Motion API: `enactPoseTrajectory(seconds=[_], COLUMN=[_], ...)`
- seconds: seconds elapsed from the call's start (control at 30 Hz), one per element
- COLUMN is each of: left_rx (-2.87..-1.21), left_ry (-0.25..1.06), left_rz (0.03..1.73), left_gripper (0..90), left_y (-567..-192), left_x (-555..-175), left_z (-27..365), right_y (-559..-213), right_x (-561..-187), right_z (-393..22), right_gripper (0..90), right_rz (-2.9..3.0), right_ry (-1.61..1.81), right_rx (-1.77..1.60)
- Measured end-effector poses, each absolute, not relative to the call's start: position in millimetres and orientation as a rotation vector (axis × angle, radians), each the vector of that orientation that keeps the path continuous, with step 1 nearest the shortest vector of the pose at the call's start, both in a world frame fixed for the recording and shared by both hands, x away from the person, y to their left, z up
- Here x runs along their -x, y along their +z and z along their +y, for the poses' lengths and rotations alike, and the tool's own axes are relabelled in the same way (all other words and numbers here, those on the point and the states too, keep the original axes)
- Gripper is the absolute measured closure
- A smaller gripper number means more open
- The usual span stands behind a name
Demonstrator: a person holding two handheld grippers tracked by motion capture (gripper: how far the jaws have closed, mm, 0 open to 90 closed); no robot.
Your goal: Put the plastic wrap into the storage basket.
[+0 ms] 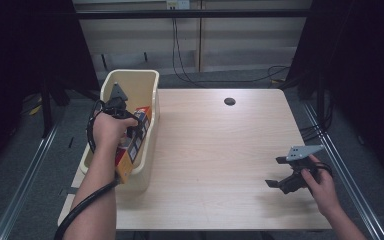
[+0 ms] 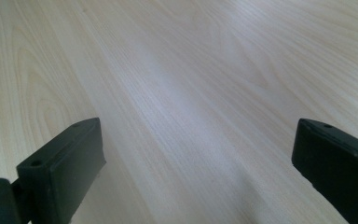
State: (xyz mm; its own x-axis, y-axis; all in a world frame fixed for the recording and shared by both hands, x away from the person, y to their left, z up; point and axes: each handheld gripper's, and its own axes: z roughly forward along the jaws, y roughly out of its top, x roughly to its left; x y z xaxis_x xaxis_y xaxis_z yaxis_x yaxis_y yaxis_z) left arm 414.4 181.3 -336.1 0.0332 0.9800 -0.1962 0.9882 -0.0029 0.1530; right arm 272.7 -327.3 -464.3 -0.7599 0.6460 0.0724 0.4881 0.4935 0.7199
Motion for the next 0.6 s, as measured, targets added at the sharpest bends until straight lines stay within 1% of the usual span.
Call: enactPoseTrajectory(seconds=[0.17, 0.3, 0.43, 0.5, 0.6], left_rx=[-2.057, -2.055, -2.071, -2.058, -2.069], left_ry=[-0.073, -0.059, -0.080, -0.050, -0.072], left_rz=[2.037, 2.041, 2.045, 2.053, 2.050], left_gripper=[40.0, 40.0, 39.9, 39.9, 39.9], left_y=[-336.2, -337.0, -337.2, -339.1, -338.4], left_x=[-414.2, -413.9, -414.5, -414.2, -414.7], left_z=[181.5, 180.3, 181.1, 179.4, 179.1], right_y=[-464.2, -464.2, -464.1, -464.2, -464.1], right_x=[-272.6, -272.8, -272.4, -272.5, -272.2], right_z=[-327.3, -327.6, -327.4, -327.5, -327.6], right_gripper=[1.9, 1.9, 1.9, 1.9, 1.9], right_rz=[2.529, 2.527, 2.529, 2.529, 2.528], right_ry=[1.119, 1.120, 1.119, 1.120, 1.120], right_rx=[-0.975, -0.971, -0.973, -0.974, -0.977])
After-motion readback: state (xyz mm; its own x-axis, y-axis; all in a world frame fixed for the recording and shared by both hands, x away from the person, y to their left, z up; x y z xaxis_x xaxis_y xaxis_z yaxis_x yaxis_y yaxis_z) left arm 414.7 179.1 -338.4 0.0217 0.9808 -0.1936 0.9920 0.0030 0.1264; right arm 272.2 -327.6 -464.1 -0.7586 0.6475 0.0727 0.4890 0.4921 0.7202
